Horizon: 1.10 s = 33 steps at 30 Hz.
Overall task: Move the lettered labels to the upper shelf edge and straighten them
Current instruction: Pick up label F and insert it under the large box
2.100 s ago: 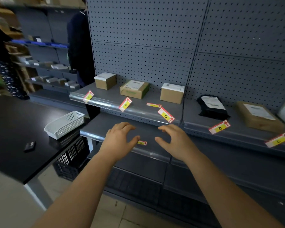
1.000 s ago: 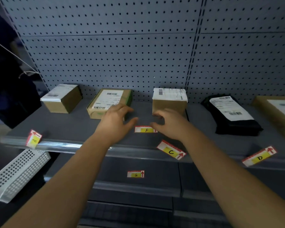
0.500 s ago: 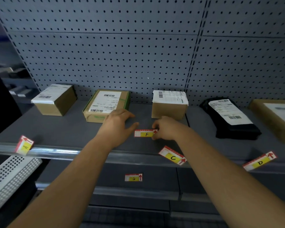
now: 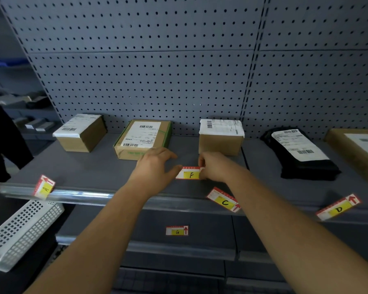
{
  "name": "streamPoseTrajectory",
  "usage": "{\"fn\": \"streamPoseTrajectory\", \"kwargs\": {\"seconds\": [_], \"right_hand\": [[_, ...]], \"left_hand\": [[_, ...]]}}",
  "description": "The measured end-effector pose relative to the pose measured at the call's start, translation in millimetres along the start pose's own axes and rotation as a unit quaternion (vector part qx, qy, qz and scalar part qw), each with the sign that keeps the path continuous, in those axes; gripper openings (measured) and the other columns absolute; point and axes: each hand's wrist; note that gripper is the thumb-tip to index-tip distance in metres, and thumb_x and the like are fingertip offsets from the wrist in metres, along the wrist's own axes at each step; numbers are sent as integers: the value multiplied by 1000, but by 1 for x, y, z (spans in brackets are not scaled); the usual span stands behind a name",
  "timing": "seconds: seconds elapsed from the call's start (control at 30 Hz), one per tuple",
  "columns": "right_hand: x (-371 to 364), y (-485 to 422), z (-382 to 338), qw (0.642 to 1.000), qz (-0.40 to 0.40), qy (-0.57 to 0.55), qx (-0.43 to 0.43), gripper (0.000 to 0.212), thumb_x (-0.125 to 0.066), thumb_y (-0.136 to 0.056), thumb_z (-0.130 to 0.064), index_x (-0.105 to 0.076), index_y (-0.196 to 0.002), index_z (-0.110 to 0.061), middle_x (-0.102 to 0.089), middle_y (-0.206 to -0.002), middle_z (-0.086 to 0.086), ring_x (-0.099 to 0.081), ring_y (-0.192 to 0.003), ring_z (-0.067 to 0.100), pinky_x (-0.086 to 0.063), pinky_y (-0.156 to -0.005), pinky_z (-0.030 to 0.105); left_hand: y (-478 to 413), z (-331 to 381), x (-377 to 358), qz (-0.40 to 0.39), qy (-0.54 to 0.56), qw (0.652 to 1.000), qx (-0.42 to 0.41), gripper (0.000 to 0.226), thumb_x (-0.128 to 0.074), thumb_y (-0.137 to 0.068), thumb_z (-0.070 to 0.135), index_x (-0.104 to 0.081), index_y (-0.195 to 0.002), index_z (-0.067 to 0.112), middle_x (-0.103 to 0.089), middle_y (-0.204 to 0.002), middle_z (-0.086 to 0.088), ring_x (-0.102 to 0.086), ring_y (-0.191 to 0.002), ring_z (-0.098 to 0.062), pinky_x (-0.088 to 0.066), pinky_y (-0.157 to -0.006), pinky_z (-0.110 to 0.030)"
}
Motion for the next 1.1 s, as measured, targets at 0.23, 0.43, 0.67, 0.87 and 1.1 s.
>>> {"fn": "streamPoseTrajectory", "kwargs": {"seconds": [0.23,0.43,0.67,0.87,1.1], "right_hand": [[15,24,0,991,62,-112,35,12,-61,-89,-11,-63,-94,-22,-62,-95,-5,-59,-87,12,-49,-75,28],[41,74,-11,973,97,-204,35,11,-64,-89,-10,-62,-94,-20,-64,-92,-2,-57,-79,9,-41,-65,22],[41,153,-21,952,92,-293,13,12,-66,-86,-6,-67,-91,-17,-69,-89,1,-64,-82,13,-52,-80,28],[12,236,-13,946,153,-284,24,23,-76,-79,-14,-64,-97,-22,-63,-87,-5,-59,-71,3,-47,-66,18],[2,315,30,963,237,-118,47,33,-74,-77,-18,-61,-106,-27,-57,-102,-8,-55,-91,6,-47,-80,24]], "left_hand": [[8,13,16,3,-4,1000,-4,44,-70,-79,39,-60,-117,20,-58,-118,3,-47,-113,-19,-37,-98,-35],[26,37,36,16,-24,999,-41,52,-73,-75,36,-56,-123,24,-53,-122,5,-43,-114,-18,-36,-98,-38],[73,72,55,32,-20,994,-105,38,-74,-74,30,-62,-108,22,-60,-108,3,-51,-104,-21,-42,-91,-42],[120,103,43,36,-1,992,-120,35,-74,-73,35,-62,-105,28,-61,-106,6,-52,-101,-19,-44,-86,-41],[154,170,17,18,47,986,-162,40,-77,-73,29,-63,-109,23,-62,-107,2,-51,-102,-20,-39,-83,-35]]}}
Point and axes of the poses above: each hand's wrist, its own y-axis away from the middle knuckle, its own x-axis out of the back of the hand, z = x × y
